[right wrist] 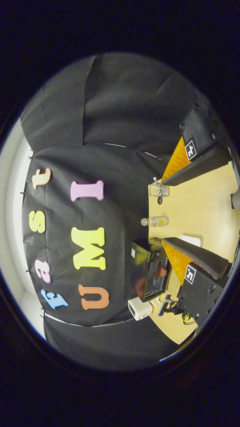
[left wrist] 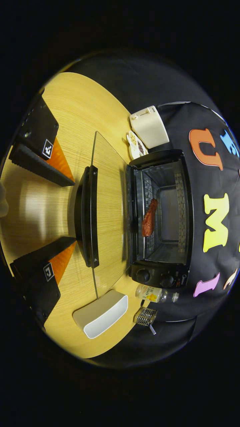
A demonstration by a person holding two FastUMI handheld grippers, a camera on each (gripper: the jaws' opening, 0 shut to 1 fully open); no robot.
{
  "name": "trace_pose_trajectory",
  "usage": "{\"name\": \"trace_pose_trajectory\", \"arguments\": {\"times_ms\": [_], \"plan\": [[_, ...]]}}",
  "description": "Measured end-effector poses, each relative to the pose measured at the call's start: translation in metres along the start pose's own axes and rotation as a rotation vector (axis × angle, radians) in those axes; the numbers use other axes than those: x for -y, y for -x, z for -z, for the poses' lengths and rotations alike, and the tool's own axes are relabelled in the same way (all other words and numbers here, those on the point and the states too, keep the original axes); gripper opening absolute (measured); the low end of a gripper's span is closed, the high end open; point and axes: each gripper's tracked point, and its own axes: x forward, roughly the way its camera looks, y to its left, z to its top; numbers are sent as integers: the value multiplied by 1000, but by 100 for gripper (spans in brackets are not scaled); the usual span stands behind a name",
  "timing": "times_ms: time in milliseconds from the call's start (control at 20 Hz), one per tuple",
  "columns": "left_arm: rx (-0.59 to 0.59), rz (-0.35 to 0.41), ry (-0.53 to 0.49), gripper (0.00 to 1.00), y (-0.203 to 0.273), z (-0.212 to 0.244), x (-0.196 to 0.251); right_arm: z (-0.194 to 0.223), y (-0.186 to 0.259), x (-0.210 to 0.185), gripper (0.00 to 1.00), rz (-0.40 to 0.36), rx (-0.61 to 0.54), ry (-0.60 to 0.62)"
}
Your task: Open the electric oven with the left hand, put the food in, and close the electric oven.
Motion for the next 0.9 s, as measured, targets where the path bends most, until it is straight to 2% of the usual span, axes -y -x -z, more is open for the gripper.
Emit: {"name": "trace_pose_trajectory", "arguments": {"times_ms": [150,200,350,900], "plan": [[12,28,-46,97,0,-7,-1,5,6,-2,99,32,-1,-1],[19,34,-45,100,1,-10,0,6,8,-4,98,37,-3,-9],[36,48,-25,97,7,-24,-1,11,8,-7,98,44,-6,-39],[151,56,-23,96,23,-118,-18,19,14,6,98,104,9,-131]]}}
